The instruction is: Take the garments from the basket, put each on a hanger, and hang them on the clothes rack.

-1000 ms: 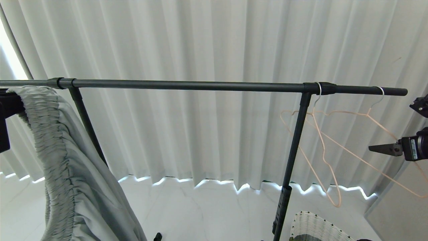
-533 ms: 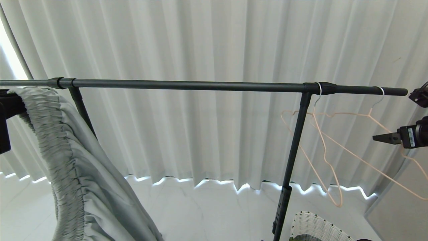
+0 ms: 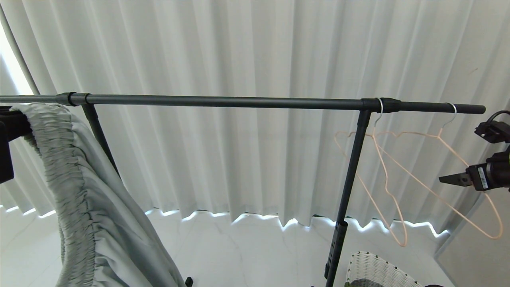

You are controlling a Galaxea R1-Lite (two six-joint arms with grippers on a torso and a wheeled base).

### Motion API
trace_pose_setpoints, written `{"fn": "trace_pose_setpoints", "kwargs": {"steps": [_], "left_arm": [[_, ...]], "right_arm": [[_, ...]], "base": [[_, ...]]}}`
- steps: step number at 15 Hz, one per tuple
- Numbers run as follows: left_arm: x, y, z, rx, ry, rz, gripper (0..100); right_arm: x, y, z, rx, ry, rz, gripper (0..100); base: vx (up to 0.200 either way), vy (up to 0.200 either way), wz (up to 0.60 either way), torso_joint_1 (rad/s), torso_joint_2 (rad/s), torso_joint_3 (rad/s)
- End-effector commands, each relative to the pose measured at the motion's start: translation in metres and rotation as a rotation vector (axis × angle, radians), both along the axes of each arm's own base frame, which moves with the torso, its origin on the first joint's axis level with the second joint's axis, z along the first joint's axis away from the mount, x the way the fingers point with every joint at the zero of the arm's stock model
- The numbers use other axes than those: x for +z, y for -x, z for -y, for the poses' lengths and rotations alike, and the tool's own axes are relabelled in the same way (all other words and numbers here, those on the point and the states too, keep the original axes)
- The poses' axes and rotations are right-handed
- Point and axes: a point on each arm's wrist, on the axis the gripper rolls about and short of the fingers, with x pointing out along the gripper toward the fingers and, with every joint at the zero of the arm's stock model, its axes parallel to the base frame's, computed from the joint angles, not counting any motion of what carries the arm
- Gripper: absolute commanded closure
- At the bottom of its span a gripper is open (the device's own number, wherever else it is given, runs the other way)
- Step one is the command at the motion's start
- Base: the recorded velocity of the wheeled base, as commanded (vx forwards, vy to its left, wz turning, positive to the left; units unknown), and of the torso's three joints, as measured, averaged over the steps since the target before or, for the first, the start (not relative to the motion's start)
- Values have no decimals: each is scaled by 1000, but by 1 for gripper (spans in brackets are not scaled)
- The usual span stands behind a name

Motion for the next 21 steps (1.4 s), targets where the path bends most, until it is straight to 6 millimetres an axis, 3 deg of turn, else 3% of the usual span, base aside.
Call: {"fn": "trace_pose_setpoints", "kwargs": {"steps": [1,2,3,7,13,21], "left_arm": [[0,0,0,0,-1,-1,100],[0,0,0,0,-1,-1,100],[0,0,0,1,-1,-1,100],[0,0,0,1,0,2,100],[1,1,-1,1,3,6,100],[1,1,-1,1,2,4,100]], "right_arm": [[-4,1,-1,3,-4,-12,0],[-4,1,-1,3,-4,-12,0],[-5,1,-5,9,-15,-20,100],[-6,-2,-23,-11,-46,-38,100],[2,2,-24,-56,-79,-16,100],[28,34,-29,-95,-119,53,100]], "base": [[0,0,0,0,0,0],[0,0,0,0,0,0],[0,0,0,0,0,0],[0,0,0,0,0,0],[0,0,0,0,0,0],[0,0,0,0,0,0]]}}
